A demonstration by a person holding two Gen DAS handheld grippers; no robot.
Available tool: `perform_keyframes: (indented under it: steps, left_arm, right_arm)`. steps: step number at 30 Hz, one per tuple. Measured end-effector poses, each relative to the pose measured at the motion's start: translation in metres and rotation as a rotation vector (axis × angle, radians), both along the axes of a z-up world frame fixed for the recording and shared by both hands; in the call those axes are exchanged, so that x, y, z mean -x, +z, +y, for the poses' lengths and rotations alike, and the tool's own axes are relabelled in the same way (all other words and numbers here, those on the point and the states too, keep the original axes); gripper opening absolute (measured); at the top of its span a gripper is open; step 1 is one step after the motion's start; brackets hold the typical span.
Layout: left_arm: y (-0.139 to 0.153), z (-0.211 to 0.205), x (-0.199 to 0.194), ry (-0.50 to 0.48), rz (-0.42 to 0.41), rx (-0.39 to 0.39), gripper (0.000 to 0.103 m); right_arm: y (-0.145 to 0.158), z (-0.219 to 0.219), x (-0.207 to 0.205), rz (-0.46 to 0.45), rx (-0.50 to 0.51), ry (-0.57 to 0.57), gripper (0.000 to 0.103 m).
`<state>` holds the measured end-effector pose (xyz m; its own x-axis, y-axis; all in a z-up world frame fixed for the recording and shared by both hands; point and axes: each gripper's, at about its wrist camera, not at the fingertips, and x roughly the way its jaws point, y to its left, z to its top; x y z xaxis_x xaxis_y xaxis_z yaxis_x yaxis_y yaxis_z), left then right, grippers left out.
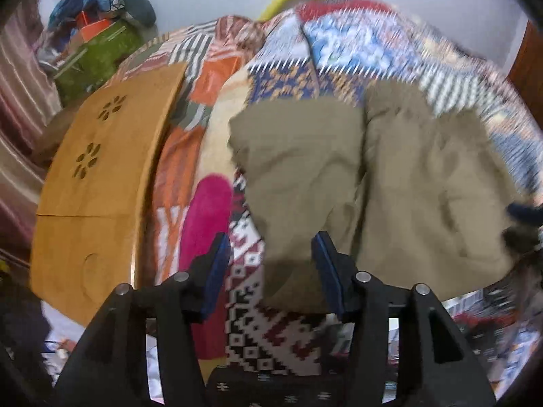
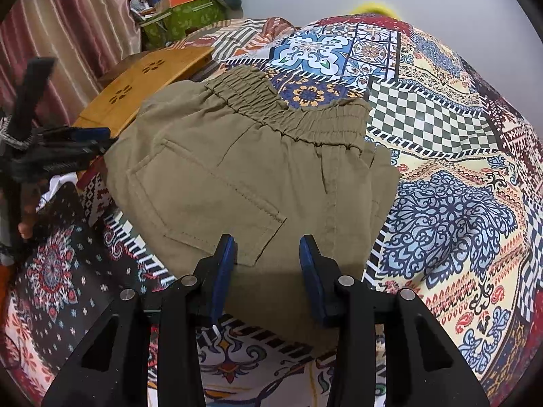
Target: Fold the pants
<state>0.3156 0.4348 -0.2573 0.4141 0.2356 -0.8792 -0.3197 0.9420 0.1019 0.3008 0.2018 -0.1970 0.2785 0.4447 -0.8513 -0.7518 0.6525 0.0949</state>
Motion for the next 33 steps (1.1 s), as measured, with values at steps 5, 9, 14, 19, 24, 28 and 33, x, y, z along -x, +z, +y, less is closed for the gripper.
perform_keyframes:
  steps: [5,9,14,19,24,28,33]
  left_arm:
    - [0.004,0.019,0.018,0.078,-0.002,0.018,0.051]
    - [0.027,0.021,0.043,0.105,-0.049,0.025,0.051]
    - [0.08,-0.003,0.078,0.096,-0.187,0.059,0.051]
    - [0.149,-0.051,0.111,0.029,-0.334,0.055,0.051]
    - [0.218,-0.104,0.151,-0.023,-0.48,0.027,0.052]
    - [0.268,-0.145,0.193,-0.043,-0.601,0.011,0.052]
    - [0.309,-0.196,0.243,-0.061,-0.72,-0.06,0.058]
  right_arm:
    - [0.002,-0.002,0.004,-0.018,0.008,-0.002,0.036]
    - [0.018,-0.012,0.006,0.027,-0.035,-0.014,0.036]
    - [0.061,-0.033,0.02,-0.014,-0.116,-0.044,0.036]
    - [0.12,-0.063,0.042,-0.105,-0.201,-0.069,0.036]
    - [0.188,-0.103,0.078,-0.218,-0.312,-0.095,0.036]
    - [0.235,-0.135,0.116,-0.299,-0.398,-0.096,0.039]
    - [0.278,-0.17,0.166,-0.408,-0.486,-0.089,0.046]
